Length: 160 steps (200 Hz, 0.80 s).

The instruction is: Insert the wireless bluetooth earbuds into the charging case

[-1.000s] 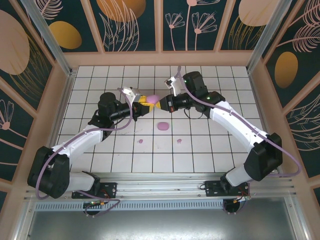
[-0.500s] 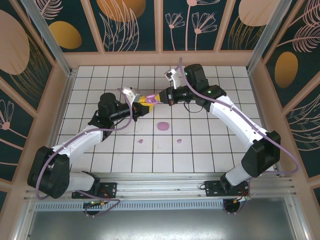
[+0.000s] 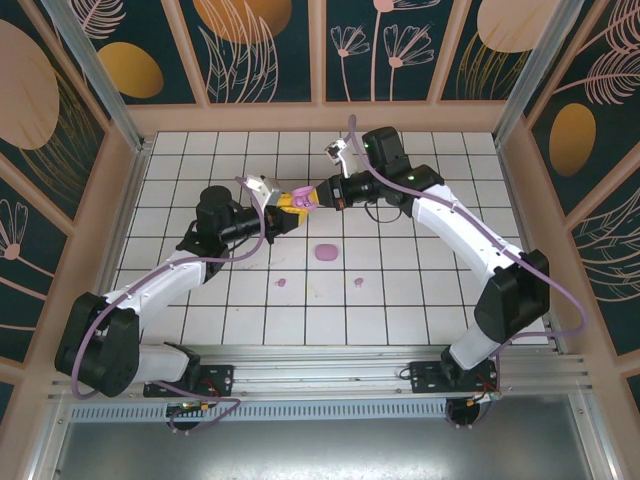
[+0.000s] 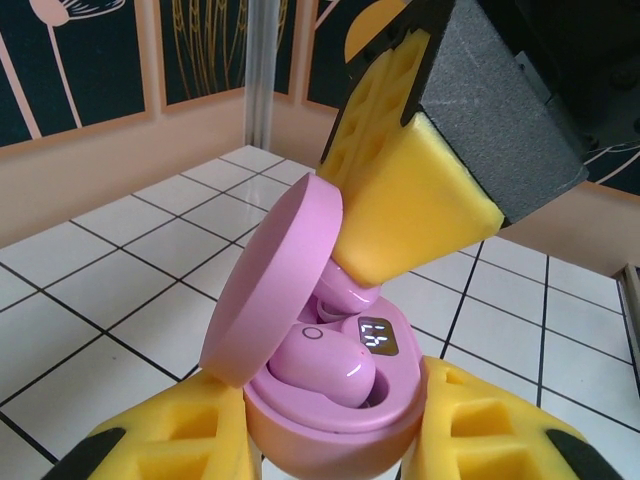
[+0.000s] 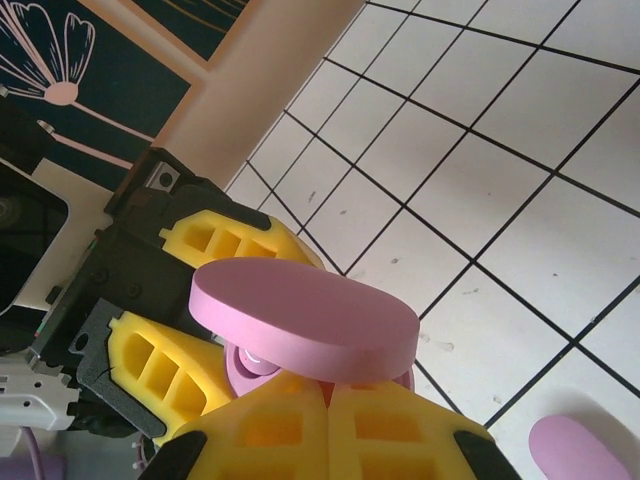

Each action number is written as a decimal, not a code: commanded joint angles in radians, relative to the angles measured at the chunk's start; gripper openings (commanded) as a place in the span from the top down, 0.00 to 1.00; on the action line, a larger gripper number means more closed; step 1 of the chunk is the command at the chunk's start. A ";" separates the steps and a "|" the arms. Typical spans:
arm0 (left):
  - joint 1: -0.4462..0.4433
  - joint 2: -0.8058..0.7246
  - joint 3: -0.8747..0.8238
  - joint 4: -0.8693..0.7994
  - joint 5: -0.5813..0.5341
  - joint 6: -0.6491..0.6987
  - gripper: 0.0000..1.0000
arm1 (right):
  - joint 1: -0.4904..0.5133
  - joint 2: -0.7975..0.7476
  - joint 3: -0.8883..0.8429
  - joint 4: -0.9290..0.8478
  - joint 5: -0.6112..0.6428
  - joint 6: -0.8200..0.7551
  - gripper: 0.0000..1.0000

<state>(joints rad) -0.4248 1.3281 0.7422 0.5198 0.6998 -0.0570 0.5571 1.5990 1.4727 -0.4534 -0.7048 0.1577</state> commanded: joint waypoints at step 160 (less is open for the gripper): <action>-0.005 -0.024 -0.010 0.109 0.081 -0.014 1.00 | -0.004 0.063 0.153 -0.207 -0.021 -0.139 0.78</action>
<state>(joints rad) -0.4248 1.3281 0.7292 0.5568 0.7441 -0.0574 0.5571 1.6466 1.5879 -0.6338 -0.7208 0.0380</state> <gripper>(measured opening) 0.259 0.215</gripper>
